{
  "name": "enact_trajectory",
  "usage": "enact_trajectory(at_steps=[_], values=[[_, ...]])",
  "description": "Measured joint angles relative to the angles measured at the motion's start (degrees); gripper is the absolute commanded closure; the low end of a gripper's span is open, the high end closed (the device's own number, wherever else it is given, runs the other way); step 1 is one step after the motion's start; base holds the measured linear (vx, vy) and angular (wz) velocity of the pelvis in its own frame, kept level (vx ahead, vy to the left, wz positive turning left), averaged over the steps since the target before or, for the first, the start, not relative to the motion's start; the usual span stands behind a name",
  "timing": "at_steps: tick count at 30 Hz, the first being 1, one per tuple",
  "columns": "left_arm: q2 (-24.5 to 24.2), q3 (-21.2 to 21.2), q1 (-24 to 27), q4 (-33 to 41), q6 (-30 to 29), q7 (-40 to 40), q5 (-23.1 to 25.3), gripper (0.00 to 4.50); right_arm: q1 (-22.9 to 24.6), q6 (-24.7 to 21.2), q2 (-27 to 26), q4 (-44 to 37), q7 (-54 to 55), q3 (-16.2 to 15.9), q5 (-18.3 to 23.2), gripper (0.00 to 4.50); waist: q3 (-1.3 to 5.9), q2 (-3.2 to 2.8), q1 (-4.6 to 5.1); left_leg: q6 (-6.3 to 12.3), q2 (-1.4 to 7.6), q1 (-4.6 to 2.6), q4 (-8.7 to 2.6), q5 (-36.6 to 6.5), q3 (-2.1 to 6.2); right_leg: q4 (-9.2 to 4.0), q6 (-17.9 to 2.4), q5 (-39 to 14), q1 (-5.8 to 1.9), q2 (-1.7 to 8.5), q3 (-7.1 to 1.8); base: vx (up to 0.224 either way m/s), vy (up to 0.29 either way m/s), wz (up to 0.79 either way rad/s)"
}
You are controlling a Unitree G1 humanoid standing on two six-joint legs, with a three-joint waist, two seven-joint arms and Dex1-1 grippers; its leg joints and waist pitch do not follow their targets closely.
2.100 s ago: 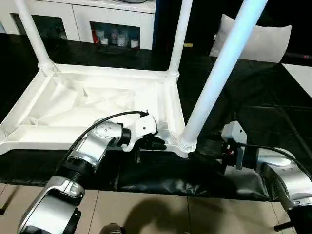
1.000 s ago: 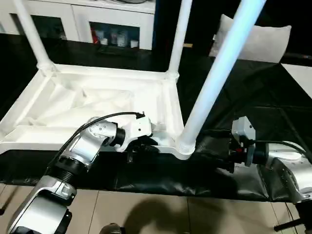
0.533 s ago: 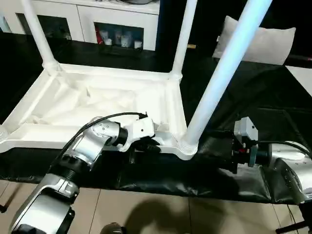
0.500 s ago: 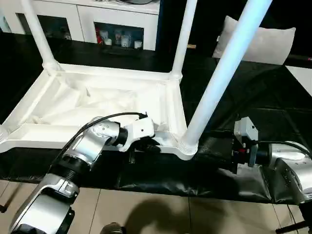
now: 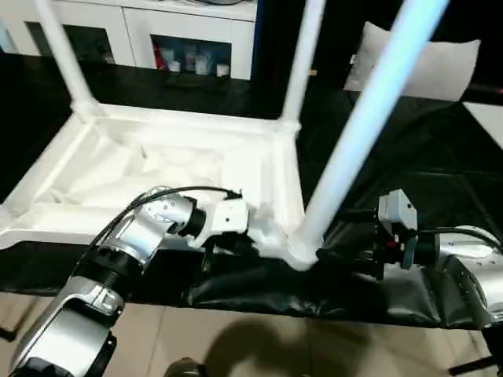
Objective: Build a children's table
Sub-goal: Rotate leg to tighten
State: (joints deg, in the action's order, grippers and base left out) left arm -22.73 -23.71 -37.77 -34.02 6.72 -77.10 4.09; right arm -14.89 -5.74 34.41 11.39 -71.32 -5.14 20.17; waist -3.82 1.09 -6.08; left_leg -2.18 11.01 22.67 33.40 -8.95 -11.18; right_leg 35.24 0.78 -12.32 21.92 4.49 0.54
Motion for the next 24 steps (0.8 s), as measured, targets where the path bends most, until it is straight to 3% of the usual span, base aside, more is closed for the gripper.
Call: enact_trajectory(at_steps=[2,7,19,24], values=[[0.2,0.04,-0.01,-0.04,0.46,-0.03,0.0,4.5,0.0,-0.6,0.0,-0.01,-0.6,-0.54,0.33,0.84,-0.15,-0.44,-0.31,-0.01,0.04,0.0,0.01,0.0,0.0,0.01,0.0,0.0,-0.01,0.0,0.04,0.0,0.0,0.0],[0.35,0.14,-0.25,-1.28,2.19,-0.08,0.11,4.5,-2.5,-5.15,-2.92,-0.72,0.02,-3.68,0.19,1.27,-0.24,-0.86,-0.4,-0.01,0.03,0.01,-0.02,0.01,0.0,0.0,0.0,0.0,0.01,0.01,0.04,0.0,0.0,0.0],[0.17,0.01,-0.2,-1.28,2.51,-0.22,-0.28,4.5,-5.89,-4.09,-3.36,4.56,-2.63,-4.45,-0.57,2.27,-0.26,-0.85,-0.49,-0.01,0.04,0.05,-0.12,0.01,-0.06,-0.11,-0.01,-0.02,0.02,0.06,0.1,0.0,0.0,0.0],[0.17,0.13,0.03,-1.28,2.5,0.12,-0.59,4.5,-6.34,-4.11,-3.29,5.13,-3.02,-4.46,-0.61,2.46,-0.26,-0.85,-0.52,-0.01,0.03,0.06,-0.14,0.01,-0.07,-0.12,-0.02,-0.02,0.03,0.06,0.1,0.0,0.0,0.0]])
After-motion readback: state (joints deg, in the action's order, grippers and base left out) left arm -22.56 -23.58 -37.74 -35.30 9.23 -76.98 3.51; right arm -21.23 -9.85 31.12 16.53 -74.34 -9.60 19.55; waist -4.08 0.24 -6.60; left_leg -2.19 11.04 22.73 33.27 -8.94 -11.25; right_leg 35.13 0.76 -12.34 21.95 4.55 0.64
